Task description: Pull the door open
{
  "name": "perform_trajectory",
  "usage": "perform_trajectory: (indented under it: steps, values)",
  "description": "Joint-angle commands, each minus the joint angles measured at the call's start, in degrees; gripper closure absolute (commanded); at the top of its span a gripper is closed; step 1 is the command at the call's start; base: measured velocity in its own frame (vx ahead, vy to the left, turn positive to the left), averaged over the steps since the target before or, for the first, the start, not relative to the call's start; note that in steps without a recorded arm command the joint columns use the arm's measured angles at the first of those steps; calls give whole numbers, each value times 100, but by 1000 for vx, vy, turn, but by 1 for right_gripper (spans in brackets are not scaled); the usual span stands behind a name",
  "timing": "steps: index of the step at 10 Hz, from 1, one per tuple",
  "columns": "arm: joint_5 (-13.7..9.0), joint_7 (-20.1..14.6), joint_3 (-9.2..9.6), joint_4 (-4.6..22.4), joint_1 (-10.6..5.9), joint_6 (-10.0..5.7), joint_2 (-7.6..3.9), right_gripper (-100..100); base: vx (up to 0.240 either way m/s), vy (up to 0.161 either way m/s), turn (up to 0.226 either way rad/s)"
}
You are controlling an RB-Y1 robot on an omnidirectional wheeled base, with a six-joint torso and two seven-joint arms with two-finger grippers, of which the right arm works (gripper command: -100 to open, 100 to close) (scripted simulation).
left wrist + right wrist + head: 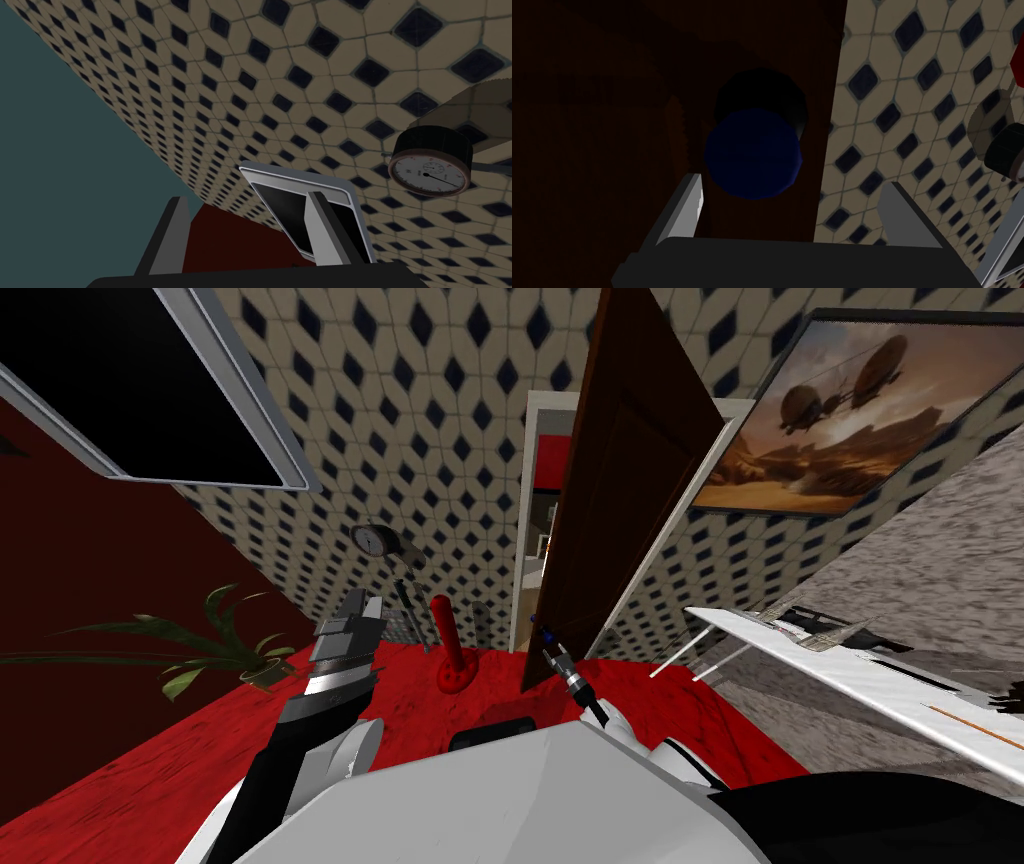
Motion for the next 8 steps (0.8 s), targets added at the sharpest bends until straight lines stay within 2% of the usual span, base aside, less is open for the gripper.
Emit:
perform_trajectory:
  steps: [1,2,3,4,5,6,8]
  values:
    - [-104,-81,-133,77,122,-171,-161,-100,181,73,263]
    - [-133,-99,-170,121,143,-223,-198,-100,169,67,132]
    - [-133,-99,-170,-61,143,-223,-198,-100,83,22,17]
    - [-133,-99,-170,121,143,-223,-198,-100,25,-10,13]
    - [-129,-98,-165,147,91,-236,-182,-100,11,-5,3]
    - [-129,-98,-165,147,91,-236,-182,100,0,0,0]
    - [-129,-98,-165,147,91,-236,-182,100,-4,0,0]
